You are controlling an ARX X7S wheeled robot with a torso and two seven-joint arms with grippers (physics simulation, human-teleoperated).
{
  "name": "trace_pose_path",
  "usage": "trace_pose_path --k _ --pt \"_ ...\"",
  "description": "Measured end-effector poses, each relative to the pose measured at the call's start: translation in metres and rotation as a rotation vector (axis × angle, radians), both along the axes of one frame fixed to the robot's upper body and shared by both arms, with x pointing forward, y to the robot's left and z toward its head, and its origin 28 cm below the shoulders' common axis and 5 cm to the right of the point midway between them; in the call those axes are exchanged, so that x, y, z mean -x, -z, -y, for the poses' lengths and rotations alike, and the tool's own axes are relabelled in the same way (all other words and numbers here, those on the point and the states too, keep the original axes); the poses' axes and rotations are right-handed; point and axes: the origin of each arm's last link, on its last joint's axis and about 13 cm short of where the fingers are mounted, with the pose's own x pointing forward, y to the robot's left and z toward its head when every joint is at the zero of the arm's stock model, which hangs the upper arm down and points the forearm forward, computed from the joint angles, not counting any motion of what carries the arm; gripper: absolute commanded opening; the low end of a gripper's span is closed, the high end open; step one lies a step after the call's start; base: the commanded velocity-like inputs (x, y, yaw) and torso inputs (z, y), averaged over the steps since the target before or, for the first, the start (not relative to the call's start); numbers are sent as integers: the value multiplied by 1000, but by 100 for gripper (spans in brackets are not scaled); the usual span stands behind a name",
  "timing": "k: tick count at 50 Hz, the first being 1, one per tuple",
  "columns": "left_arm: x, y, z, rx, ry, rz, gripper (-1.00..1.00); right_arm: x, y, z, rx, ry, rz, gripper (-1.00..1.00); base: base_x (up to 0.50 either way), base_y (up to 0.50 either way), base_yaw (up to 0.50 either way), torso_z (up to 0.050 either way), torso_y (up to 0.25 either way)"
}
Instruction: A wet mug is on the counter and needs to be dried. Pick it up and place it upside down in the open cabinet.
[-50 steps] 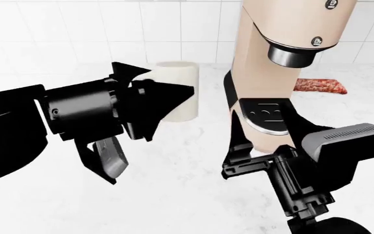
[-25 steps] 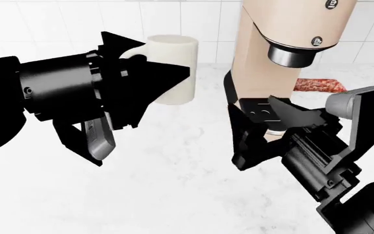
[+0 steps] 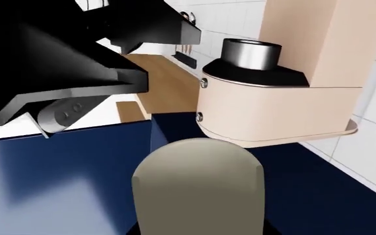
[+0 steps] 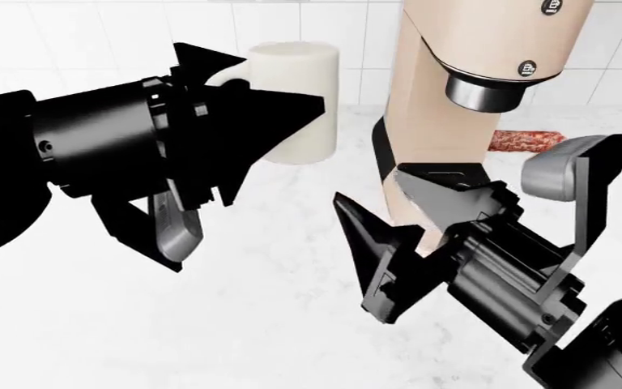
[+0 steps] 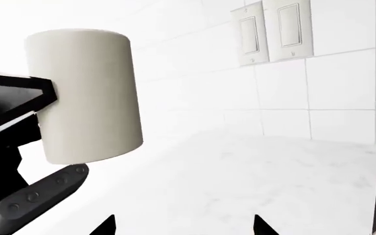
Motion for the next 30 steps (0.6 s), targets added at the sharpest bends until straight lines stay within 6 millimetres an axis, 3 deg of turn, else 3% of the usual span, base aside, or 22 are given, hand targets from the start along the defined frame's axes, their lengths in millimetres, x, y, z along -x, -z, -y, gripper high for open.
trace_pose_path --k 30 --pt "-1 26 9 -12 26 -80 -100 10 -1 -9 59 -74 16 100 0 0 0 0 1"
